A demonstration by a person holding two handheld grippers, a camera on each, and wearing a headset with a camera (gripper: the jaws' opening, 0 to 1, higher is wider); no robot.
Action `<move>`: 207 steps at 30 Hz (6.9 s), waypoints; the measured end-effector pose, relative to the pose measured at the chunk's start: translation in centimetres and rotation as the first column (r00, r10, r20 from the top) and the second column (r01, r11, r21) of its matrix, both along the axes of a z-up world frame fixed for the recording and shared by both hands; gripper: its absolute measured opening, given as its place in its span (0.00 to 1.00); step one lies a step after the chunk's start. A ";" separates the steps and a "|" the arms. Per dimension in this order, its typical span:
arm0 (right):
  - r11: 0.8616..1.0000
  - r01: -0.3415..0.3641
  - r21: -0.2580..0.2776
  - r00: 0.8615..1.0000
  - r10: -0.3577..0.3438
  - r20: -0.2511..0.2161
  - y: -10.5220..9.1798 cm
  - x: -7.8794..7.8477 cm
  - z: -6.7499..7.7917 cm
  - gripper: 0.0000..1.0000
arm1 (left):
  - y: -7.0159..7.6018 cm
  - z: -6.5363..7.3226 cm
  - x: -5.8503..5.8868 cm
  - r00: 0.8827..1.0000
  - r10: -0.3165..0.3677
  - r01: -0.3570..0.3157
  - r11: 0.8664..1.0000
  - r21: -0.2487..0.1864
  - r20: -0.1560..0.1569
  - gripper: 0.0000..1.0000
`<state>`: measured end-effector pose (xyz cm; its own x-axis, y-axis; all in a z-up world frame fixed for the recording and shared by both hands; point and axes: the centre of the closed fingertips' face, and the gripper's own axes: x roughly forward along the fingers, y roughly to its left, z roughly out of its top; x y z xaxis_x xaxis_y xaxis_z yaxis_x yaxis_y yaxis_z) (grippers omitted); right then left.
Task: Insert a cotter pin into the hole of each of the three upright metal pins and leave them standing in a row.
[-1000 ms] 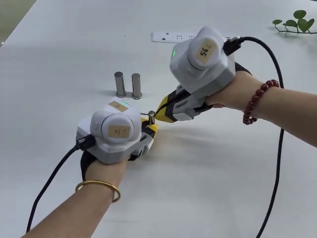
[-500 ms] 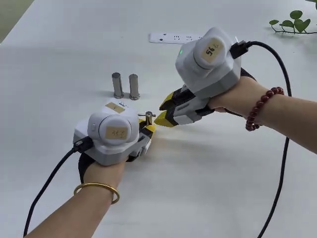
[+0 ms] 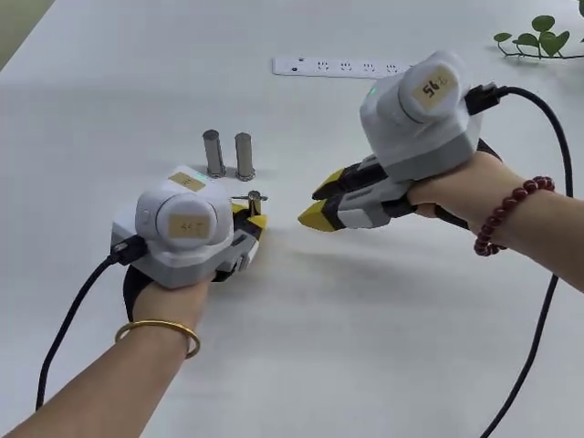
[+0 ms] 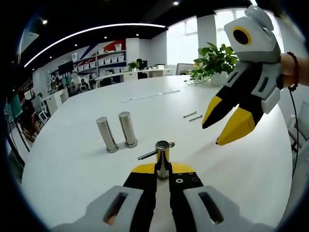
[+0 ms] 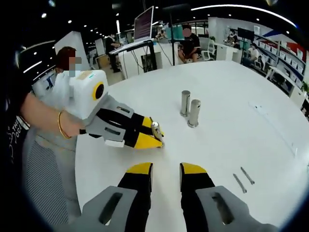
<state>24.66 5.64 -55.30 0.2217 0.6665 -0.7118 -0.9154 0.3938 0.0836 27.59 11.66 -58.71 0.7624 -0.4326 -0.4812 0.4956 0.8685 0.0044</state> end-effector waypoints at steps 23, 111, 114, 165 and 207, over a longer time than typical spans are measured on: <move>0.995 0.091 0.043 0.996 -0.091 0.008 -1.3 0.8 -0.3 0.18 | 0.9 0.0 -0.2 1.000 0.017 -0.018 0.999 0.049 0.017 0.12; 0.950 0.157 0.269 0.977 -0.189 0.095 8.7 11.7 -1.8 0.08 | 3.5 5.8 -5.6 1.000 -0.006 0.010 0.992 -0.122 0.029 0.93; 0.955 0.151 0.255 0.977 -0.184 0.111 8.3 11.6 -1.8 0.08 | 3.5 5.7 -5.7 1.000 -0.011 0.014 0.993 -0.119 0.029 0.96; 0.985 0.028 0.168 0.987 -0.053 0.150 0.9 0.7 -1.9 0.08 | 2.7 6.3 -8.2 0.998 -0.058 0.060 0.995 -0.085 0.028 0.97; 0.988 -0.044 0.149 0.995 0.030 0.098 -1.5 -1.8 -0.7 0.23 | 3.1 6.1 -8.4 0.999 -0.040 0.043 0.997 -0.069 0.033 0.95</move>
